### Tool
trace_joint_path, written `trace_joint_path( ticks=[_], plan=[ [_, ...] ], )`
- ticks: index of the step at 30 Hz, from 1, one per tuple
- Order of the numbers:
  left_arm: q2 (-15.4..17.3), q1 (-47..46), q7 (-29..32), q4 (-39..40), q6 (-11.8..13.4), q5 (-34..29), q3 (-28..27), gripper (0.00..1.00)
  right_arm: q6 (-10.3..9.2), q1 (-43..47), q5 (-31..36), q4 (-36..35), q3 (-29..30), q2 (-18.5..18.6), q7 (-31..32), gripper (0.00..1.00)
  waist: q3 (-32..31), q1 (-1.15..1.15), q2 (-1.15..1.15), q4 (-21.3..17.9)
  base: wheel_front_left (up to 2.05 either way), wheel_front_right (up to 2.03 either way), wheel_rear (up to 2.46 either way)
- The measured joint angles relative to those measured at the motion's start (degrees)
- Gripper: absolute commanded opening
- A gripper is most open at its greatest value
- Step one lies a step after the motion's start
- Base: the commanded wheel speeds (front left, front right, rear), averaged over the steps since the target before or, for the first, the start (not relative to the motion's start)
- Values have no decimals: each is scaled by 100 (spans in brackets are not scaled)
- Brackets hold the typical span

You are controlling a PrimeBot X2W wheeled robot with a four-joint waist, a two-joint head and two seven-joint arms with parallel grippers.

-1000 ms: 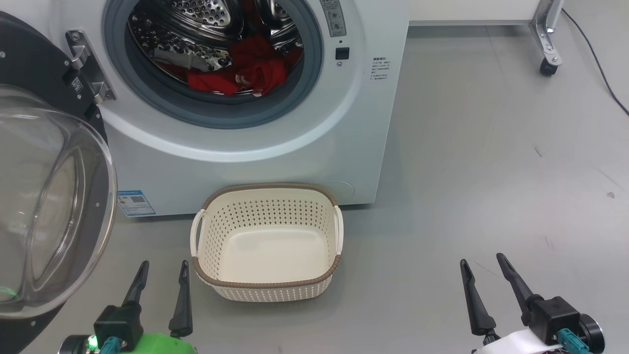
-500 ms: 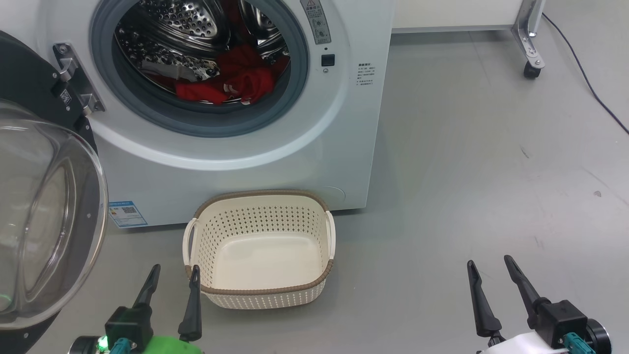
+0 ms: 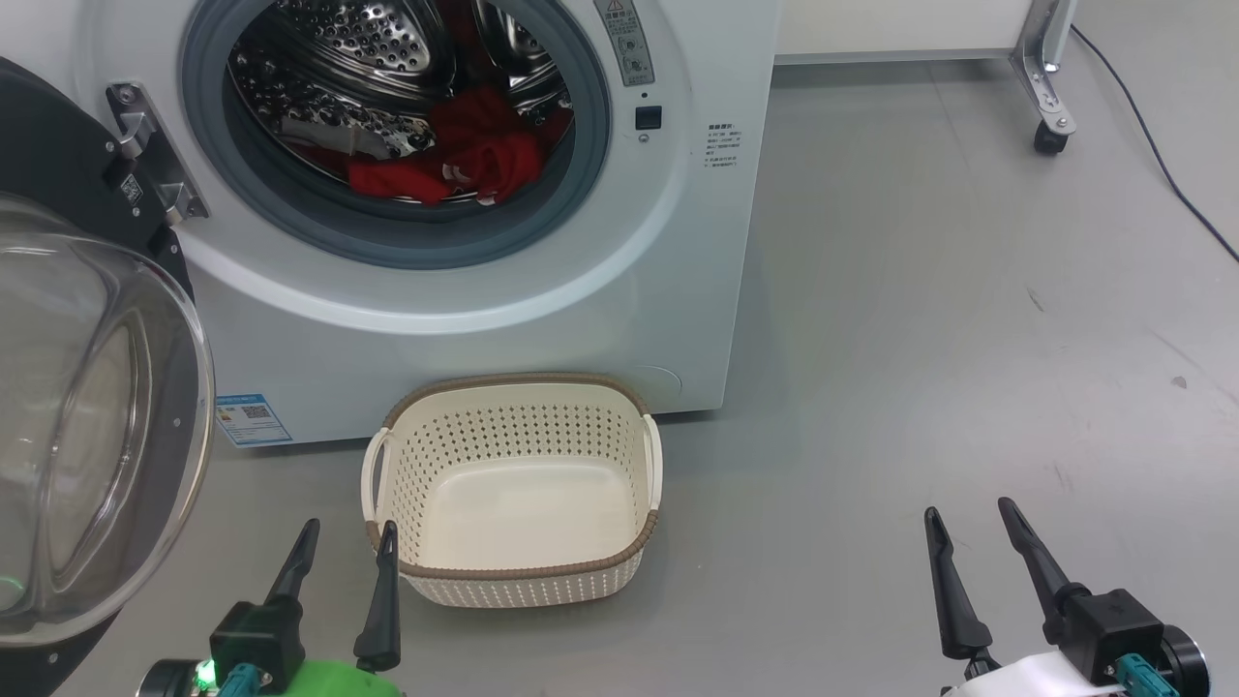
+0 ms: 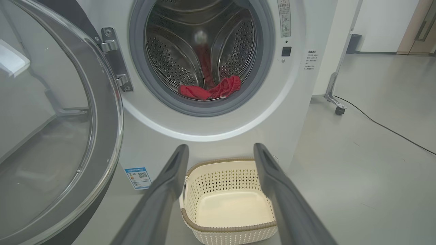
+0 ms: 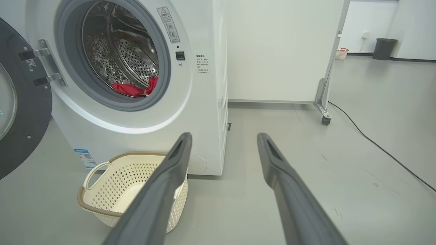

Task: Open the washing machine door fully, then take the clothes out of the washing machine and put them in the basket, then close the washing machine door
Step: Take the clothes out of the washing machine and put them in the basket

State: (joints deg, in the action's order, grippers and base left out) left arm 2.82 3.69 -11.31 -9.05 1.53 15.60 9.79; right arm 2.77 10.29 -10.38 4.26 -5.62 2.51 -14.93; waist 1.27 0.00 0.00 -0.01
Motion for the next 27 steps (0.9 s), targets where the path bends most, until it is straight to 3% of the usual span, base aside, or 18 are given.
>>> trace_joint_path(
  ticks=[13,27],
  plan=[
    [0,5,8,134,19,-7,11,100,-40,32,-1,-52,9,-9,0,100,22,0,0,25,15,-15,0],
    [1,9,8,166,76,-18,5,100,-36,49,-10,-53,9,-14,0,100,60,0,0,22,66,-66,0]
  ],
)
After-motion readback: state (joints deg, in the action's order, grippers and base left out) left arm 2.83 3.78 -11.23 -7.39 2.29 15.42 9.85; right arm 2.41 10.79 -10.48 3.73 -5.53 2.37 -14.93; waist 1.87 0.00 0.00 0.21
